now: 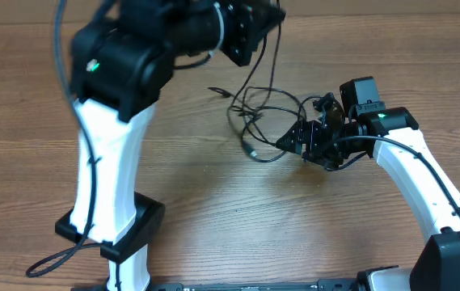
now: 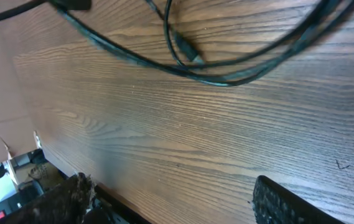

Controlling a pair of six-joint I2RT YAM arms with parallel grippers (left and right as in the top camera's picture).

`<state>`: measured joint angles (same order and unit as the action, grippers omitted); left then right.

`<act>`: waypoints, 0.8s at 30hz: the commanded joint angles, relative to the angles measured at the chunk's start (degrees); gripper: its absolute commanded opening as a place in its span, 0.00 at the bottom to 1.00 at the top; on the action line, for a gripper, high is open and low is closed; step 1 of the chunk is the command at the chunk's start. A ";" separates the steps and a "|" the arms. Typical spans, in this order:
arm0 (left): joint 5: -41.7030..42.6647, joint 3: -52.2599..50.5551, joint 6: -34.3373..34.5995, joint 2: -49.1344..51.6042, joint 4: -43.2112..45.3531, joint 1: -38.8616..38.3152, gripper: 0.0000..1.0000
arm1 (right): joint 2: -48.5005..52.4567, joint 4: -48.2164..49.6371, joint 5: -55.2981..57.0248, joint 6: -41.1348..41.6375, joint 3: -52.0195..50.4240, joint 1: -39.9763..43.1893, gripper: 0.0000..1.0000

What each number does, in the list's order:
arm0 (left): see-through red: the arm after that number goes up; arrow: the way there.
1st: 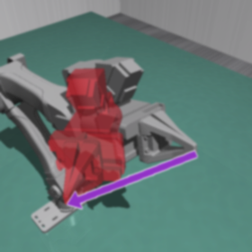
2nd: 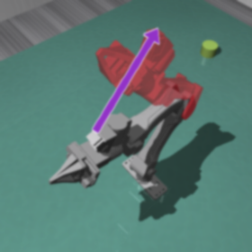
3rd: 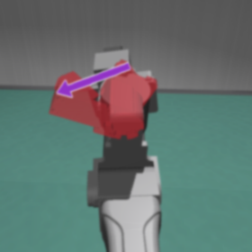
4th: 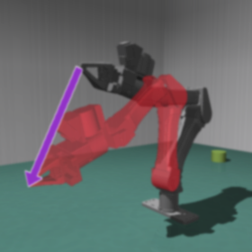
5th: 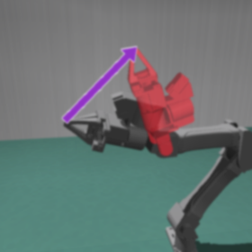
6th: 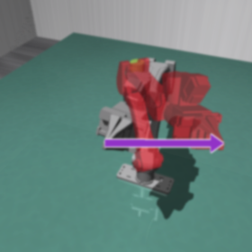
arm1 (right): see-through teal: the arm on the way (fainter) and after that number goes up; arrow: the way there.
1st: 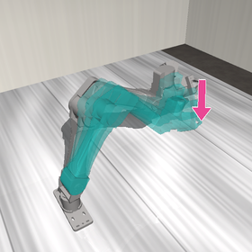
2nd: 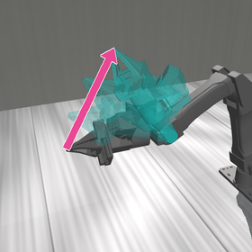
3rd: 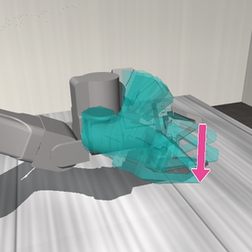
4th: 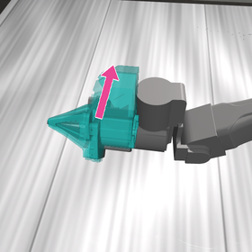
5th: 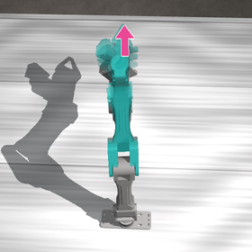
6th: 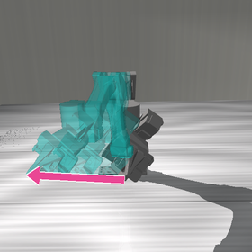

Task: Untangle cables
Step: 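Lift the cable with the left gripper and carry it far left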

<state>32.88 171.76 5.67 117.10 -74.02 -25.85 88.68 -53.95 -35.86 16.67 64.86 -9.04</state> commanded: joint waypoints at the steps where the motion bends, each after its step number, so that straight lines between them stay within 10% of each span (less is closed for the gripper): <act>1: 1.16 8.13 3.98 -1.38 4.68 1.79 0.04 | 0.17 0.33 -1.09 -0.66 0.76 0.04 0.81; 14: -13.88 8.22 8.46 -6.84 9.46 12.39 0.04 | 0.17 -0.59 1.73 -0.66 0.76 0.04 0.81; 24: -68.74 1.99 15.72 -0.28 -15.72 13.20 0.04 | 0.17 -1.09 1.73 -0.66 0.76 0.07 0.81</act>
<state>-8.56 176.68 14.87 113.71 -86.96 -13.45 88.68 -55.09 -34.30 16.47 64.86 -9.04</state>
